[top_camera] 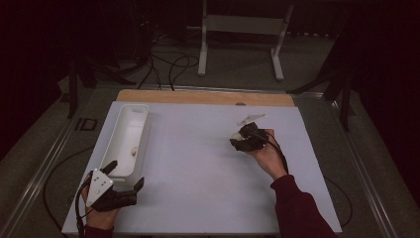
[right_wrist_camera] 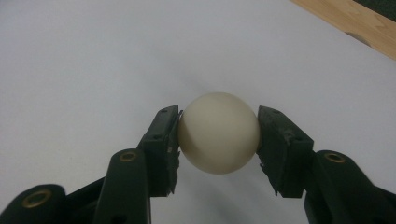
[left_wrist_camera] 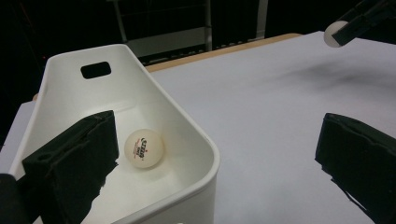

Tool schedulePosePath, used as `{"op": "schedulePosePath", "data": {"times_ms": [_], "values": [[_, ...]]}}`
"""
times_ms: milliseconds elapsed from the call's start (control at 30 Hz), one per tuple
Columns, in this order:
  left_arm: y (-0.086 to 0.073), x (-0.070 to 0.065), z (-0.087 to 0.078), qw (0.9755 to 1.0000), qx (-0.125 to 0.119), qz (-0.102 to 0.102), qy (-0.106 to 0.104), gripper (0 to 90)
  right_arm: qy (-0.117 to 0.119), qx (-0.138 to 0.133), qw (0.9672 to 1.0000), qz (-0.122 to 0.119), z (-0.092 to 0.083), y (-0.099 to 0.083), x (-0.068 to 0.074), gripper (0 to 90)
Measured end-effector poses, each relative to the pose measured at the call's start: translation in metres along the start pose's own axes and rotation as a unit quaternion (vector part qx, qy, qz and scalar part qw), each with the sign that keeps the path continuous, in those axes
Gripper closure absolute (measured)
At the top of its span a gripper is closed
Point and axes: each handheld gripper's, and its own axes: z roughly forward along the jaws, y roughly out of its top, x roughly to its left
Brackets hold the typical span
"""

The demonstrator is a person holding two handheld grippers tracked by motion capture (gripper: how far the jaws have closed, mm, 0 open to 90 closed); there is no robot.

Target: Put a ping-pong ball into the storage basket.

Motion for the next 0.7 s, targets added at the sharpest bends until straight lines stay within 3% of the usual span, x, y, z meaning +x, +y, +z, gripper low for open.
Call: {"op": "schedulePosePath", "data": {"times_ms": [700], "values": [[0.000,0.000,0.000,1.0000,0.000,0.000,0.000,0.2,0.010,-0.008,0.9999,-0.010,-0.001,0.008,0.012,50.1]]}}
